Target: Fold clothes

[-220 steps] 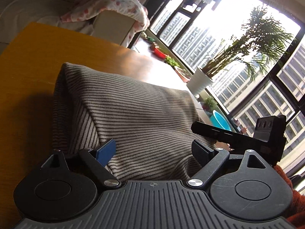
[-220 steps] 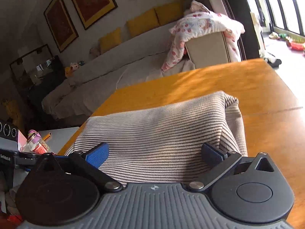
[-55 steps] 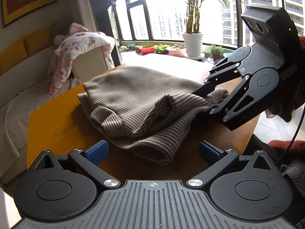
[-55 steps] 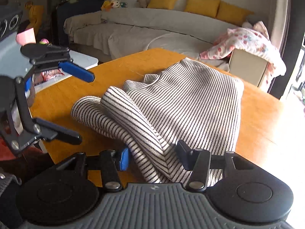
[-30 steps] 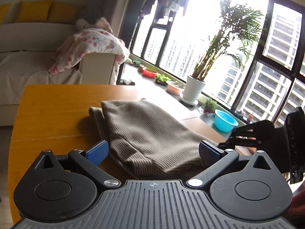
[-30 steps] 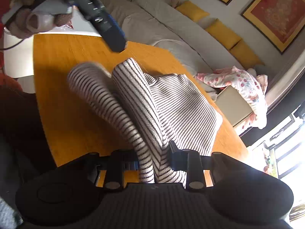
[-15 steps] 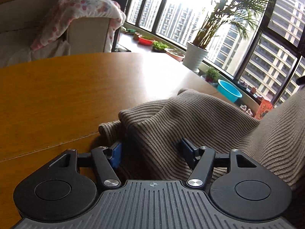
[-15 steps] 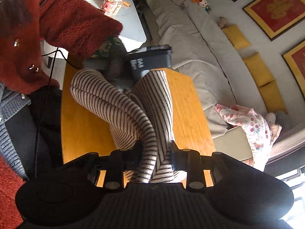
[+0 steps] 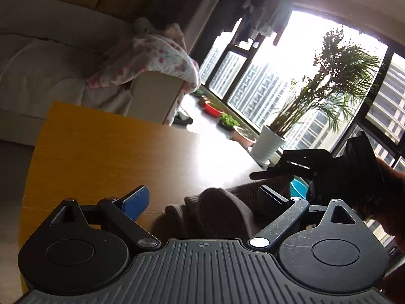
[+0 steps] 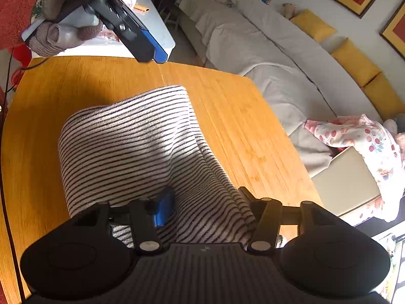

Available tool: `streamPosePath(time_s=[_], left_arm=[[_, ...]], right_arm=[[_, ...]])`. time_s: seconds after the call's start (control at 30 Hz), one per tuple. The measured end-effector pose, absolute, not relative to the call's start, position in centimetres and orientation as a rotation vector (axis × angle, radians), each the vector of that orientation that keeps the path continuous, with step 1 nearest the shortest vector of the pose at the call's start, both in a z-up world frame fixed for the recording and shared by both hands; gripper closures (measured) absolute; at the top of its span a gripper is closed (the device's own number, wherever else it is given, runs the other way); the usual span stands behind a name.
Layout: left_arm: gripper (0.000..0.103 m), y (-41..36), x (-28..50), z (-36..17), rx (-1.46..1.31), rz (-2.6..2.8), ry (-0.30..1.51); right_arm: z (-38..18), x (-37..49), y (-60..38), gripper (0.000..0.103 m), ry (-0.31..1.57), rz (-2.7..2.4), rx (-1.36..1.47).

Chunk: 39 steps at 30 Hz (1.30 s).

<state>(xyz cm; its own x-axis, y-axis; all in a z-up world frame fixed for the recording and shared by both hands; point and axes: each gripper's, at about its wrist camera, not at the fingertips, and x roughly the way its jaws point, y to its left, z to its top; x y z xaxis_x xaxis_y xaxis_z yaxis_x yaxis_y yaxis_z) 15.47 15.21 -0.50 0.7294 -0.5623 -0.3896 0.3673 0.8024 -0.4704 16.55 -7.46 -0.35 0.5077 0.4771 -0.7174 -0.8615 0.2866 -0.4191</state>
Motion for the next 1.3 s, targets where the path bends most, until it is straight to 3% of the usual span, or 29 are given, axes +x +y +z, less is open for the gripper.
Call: streamPosePath(time_s=[0.07, 0.13, 0.33, 0.5, 0.67, 0.9, 1.03, 1.17, 1.3], left_arm=[[0.005, 13.3, 15.4, 0.0, -0.332, -0.577, 0.535], [0.005, 11.0, 15.4, 0.0, -0.257, -0.615, 0.538], [0.005, 6.8, 17.6, -2.7, -0.06, -0.515, 0.617], [0.004, 6.7, 19.9, -3.5, -0.051, -0.463, 0.626], [0.003, 7.7, 20.9, -5.0, -0.058, -0.478, 0.672], [0.001, 8.2, 20.1, -3.8, -0.068, -0.489, 0.641], [0.002, 8.5, 19.3, -2.4, -0.08, -0.545, 0.597], [0.001, 8.1, 19.2, -1.1, -0.163, -0.702, 0.566], [0.001, 6.6, 21.9, -3.1, -0.196, -0.685, 0.654]], right_arm=[[0.2, 16.1, -8.2, 0.037, 0.489, 0.907, -0.836], [0.8, 15.6, -9.0, 0.024, 0.465, 0.866, -0.787], [2.0, 15.7, -12.7, 0.002, 0.437, 0.697, -0.624], [1.4, 17.4, -14.8, 0.002, 0.457, 0.493, -0.531], [-4.3, 21.4, -13.6, 0.002, 0.51, 0.334, -0.617], [-2.8, 19.8, -16.4, 0.001, 0.562, 0.283, -0.383], [0.0, 15.8, -19.8, 0.0, 0.635, 0.392, -0.08], [-1.6, 14.1, -19.8, 0.0, 0.72, 0.449, 0.065], [-3.3, 12.5, -19.6, 0.0, 0.802, 0.505, 0.209]])
